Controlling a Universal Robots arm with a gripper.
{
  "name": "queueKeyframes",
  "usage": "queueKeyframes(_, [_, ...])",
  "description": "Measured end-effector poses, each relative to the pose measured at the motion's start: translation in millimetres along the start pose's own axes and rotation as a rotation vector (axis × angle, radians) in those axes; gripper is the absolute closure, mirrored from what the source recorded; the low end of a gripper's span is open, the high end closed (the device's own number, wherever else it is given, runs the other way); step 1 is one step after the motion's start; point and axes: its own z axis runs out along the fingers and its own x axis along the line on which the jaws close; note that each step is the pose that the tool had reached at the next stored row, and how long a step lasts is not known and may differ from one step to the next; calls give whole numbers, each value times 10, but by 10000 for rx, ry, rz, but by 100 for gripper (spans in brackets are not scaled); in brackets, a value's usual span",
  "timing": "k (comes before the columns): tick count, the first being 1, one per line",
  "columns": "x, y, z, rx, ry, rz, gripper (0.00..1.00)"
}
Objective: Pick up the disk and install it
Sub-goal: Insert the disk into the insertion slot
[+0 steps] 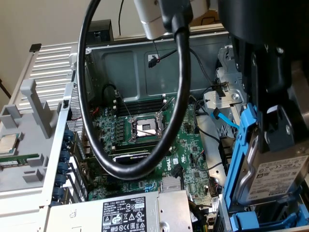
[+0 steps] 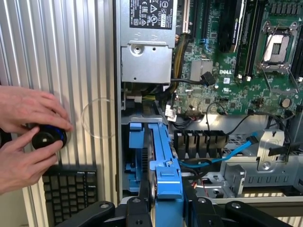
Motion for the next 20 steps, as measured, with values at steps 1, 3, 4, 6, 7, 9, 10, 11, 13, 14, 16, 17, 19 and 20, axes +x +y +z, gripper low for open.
queueKeyframes(1, [0, -2, -5, 9, 0, -1, 64])
queueKeyframes(3, [-1, -4, -11, 32, -1, -3, 64])
queueKeyframes(4, [-1, -4, -13, 41, 1, -4, 64])
queueKeyframes(6, [-1, -5, -14, 54, 0, -5, 64])
queueKeyframes(7, [-1, -4, -14, 57, -1, -5, 64])
queueKeyframes(9, [-1, -3, -16, 59, 0, -5, 64])
queueKeyframes(10, [-1, 0, -16, 60, 1, -3, 64])
queueKeyframes(11, [-1, 0, -16, 59, 1, -3, 64])
queueKeyframes(13, [-1, 0, -16, 59, 2, 2, 64])
queueKeyframes(14, [-1, 0, -17, 60, 5, 10, 64])
queueKeyframes(16, [0, 1, -16, 62, 11, 36, 64])
queueKeyframes(17, [-1, 1, -15, 64, 16, 56, 64])
queueKeyframes(19, [-1, 0, -16, 66, 28, 91, 64])
queueKeyframes(20, [-1, 0, -17, 66, 28, 99, 64])
